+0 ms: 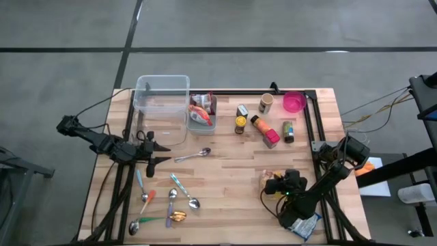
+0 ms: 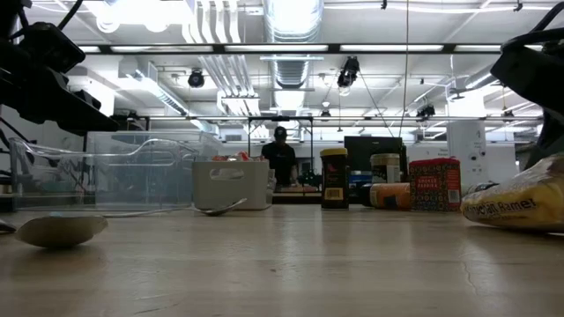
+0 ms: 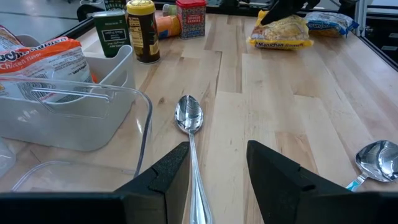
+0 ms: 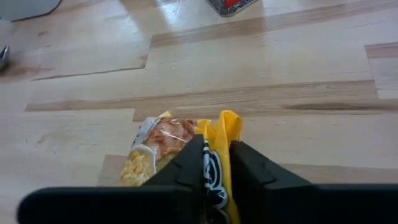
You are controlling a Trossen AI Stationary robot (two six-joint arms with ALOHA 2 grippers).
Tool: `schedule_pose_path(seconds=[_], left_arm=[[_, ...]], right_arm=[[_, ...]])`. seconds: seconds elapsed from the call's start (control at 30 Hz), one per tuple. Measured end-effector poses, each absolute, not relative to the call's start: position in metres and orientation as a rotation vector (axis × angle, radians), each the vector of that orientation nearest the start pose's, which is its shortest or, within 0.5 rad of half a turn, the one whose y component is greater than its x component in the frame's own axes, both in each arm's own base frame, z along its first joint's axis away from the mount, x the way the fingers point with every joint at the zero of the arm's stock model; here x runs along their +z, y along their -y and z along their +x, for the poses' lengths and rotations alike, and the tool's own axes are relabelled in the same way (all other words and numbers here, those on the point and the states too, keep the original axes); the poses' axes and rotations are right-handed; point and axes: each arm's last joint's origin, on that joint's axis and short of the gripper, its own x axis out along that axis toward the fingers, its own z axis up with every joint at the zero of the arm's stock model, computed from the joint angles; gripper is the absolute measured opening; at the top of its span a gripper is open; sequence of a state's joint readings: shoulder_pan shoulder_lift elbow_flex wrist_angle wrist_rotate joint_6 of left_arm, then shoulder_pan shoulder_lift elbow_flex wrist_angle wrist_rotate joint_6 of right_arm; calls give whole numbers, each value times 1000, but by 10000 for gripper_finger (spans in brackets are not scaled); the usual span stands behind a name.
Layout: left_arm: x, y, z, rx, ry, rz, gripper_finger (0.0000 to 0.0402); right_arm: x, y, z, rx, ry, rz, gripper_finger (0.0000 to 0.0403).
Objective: Pick & Place Food Item
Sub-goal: Put the yellow noodle pack into the gray bin
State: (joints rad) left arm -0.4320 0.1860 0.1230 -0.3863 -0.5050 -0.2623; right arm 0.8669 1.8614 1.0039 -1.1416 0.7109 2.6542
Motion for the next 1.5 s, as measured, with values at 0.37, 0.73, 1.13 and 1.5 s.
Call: schedule_pose_path(seconds=[0.37, 0.73, 1.13, 1.5], left_arm=[[156, 26, 90, 124, -387, -56, 164], [156, 26, 90, 123, -387, -56, 163], [156, 26, 90, 124, -387, -56, 163], [156, 26, 90, 124, -387, -56, 163]], right_arm=[[130, -189, 187, -1197, -349, 813, 29], [147, -189, 197, -1086, -225, 706, 29], [174, -179, 230, -968, -39, 513, 29], [199, -169, 260, -936, 80, 378, 28]])
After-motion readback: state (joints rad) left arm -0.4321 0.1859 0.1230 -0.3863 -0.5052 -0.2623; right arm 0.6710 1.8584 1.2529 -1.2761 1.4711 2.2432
